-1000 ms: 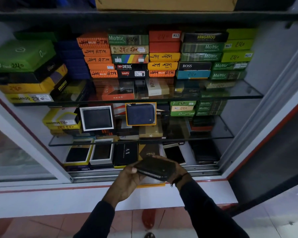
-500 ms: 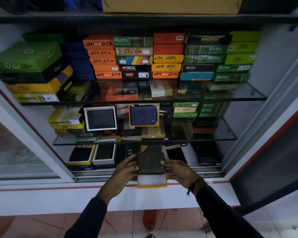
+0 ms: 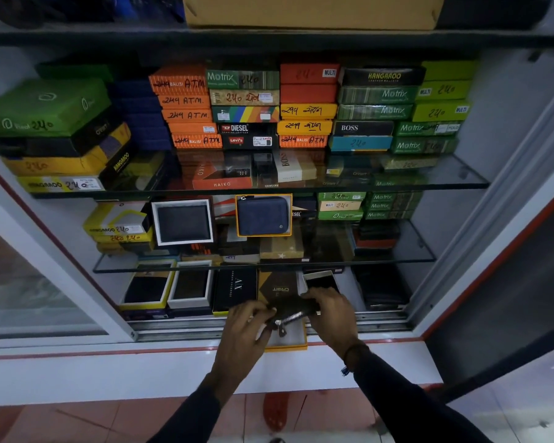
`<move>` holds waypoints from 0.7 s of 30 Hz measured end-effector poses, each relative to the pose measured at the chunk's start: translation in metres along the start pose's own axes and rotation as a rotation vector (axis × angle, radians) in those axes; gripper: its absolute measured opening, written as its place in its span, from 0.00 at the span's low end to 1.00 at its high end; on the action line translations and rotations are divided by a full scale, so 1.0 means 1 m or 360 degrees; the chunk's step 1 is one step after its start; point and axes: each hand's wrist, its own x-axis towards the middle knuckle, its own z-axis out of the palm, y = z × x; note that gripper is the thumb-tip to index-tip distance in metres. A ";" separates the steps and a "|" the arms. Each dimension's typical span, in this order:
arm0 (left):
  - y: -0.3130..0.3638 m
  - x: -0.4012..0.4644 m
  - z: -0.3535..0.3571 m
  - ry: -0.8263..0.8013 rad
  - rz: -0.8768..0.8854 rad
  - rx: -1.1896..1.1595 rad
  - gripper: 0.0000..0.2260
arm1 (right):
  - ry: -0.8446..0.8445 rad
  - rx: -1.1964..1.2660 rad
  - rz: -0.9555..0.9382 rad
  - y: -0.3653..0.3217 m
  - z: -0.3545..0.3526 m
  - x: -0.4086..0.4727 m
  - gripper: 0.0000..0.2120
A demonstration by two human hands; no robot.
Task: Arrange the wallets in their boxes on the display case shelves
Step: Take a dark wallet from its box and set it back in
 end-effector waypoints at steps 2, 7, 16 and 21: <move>-0.001 0.003 0.001 -0.0118 -0.0531 -0.0495 0.20 | -0.0194 0.0312 0.0281 0.000 -0.005 0.006 0.15; -0.013 0.016 0.017 -0.0067 -0.1380 -0.1007 0.12 | -0.0471 0.1068 0.0891 0.001 0.003 0.019 0.03; -0.009 0.021 0.035 -0.0363 -0.1275 -0.0243 0.06 | -0.0463 0.0881 0.1058 0.000 0.027 0.006 0.09; -0.012 0.019 0.039 -0.0289 -0.1439 -0.0179 0.10 | -0.0494 0.0582 0.1026 -0.009 0.034 0.004 0.12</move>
